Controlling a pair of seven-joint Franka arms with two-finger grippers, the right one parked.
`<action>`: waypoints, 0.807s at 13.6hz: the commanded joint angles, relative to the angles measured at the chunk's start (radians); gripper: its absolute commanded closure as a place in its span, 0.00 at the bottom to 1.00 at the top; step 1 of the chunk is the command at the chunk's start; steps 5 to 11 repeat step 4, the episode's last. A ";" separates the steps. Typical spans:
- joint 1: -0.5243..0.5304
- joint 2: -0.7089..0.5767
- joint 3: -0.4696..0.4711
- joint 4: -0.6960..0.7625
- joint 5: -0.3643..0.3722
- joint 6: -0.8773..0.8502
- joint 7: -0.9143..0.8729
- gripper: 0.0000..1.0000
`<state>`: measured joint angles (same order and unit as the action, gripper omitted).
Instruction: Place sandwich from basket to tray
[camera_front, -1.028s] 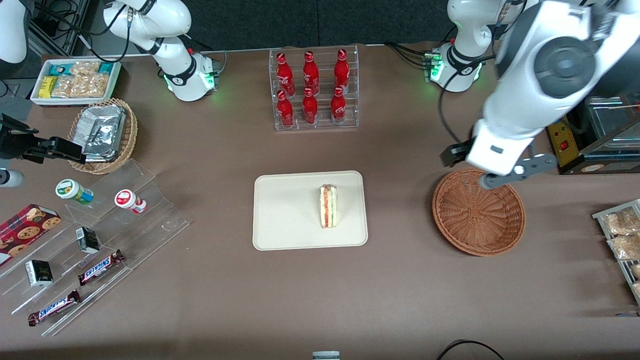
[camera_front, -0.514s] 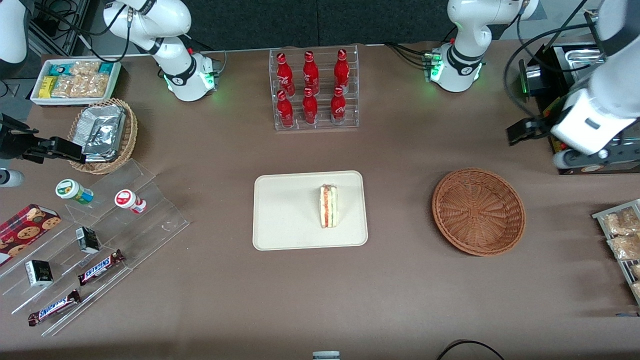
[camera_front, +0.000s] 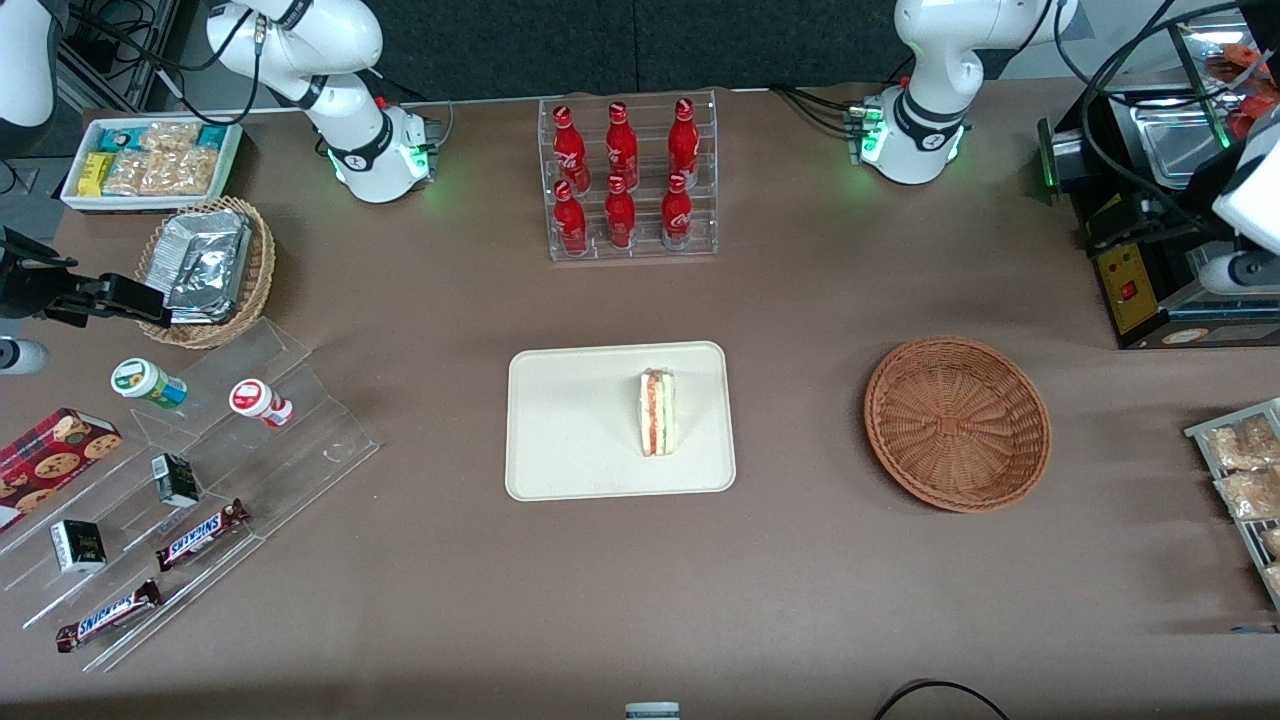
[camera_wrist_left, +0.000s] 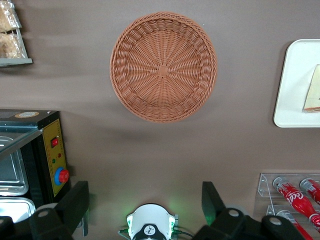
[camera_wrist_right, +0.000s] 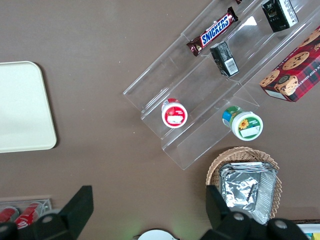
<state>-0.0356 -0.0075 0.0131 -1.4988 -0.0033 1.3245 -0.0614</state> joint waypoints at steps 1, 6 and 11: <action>-0.023 -0.008 0.019 -0.005 -0.018 0.015 0.005 0.01; -0.029 0.011 0.021 0.014 -0.018 0.015 0.002 0.01; -0.029 0.011 0.021 0.014 -0.018 0.015 0.002 0.01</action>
